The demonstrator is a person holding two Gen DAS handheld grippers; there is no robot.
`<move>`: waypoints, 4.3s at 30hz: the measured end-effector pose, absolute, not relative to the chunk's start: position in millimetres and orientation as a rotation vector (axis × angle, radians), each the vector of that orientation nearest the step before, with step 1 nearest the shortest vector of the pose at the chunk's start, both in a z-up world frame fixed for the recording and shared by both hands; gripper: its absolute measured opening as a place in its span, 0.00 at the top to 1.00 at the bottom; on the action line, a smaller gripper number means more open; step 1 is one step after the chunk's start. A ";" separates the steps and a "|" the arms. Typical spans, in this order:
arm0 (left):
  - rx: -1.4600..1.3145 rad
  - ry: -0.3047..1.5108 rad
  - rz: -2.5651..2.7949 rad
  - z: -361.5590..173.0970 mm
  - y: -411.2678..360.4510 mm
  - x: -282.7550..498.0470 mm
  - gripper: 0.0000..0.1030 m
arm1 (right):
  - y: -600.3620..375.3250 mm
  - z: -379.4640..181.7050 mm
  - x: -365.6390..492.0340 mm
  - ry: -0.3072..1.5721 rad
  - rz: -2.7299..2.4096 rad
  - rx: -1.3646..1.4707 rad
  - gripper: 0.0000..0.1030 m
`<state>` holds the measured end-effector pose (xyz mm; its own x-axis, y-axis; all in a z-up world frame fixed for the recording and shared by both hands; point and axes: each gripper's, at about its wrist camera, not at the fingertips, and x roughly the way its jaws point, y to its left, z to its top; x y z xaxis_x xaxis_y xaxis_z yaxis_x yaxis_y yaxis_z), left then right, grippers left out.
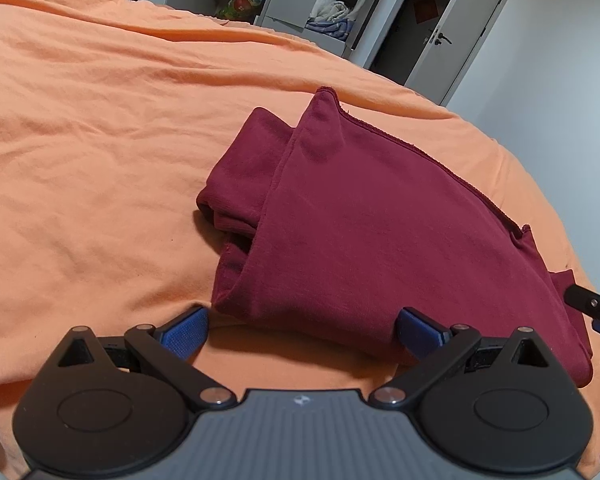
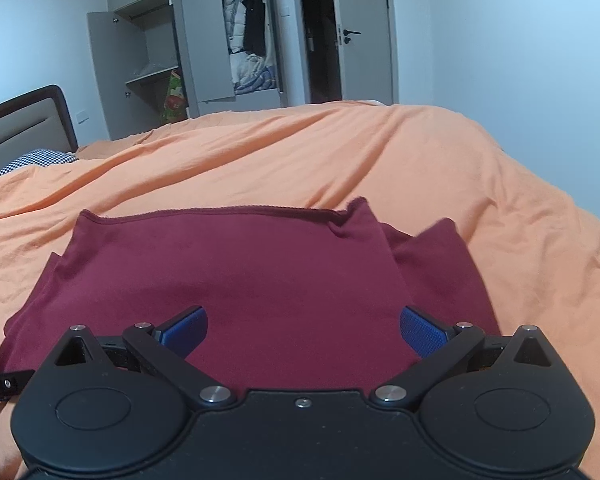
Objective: Fold small clothes
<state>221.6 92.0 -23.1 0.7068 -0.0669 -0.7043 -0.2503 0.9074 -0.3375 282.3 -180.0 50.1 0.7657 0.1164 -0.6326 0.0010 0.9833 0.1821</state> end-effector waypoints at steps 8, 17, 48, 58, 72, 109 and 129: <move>-0.450 0.793 0.128 -19.9 95.4 217.3 0.00 | -144.3 47.8 304.5 0.604 0.148 0.093 0.01; -0.456 0.798 0.143 -19.6 98.4 218.0 0.00 | -109.1 27.0 300.7 0.514 0.227 -0.043 0.01; -0.419 0.817 0.157 -23.4 95.0 222.1 0.00 | -110.9 -25.3 290.5 0.541 0.239 -0.005 0.00; -0.407 0.823 0.159 -25.2 92.5 220.5 0.00 | -111.3 -26.3 289.5 0.537 0.239 0.000 0.00; -0.396 0.824 0.222 -21.5 89.8 210.4 0.00 | -113.4 -28.6 287.3 0.527 0.246 0.021 0.00; -0.535 0.707 0.323 -22.0 97.7 236.0 0.55 | -112.4 -31.3 286.3 0.516 0.246 0.029 0.00; -0.503 0.699 0.295 -16.7 94.8 236.3 0.72 | -113.2 -31.9 286.2 0.515 0.245 0.030 0.00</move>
<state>236.3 94.8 -16.7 0.7313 0.0919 -0.6759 -0.4198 0.8416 -0.3398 286.2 -113.2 -31.9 0.8418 0.2395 -0.4837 -0.2244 0.9703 0.0898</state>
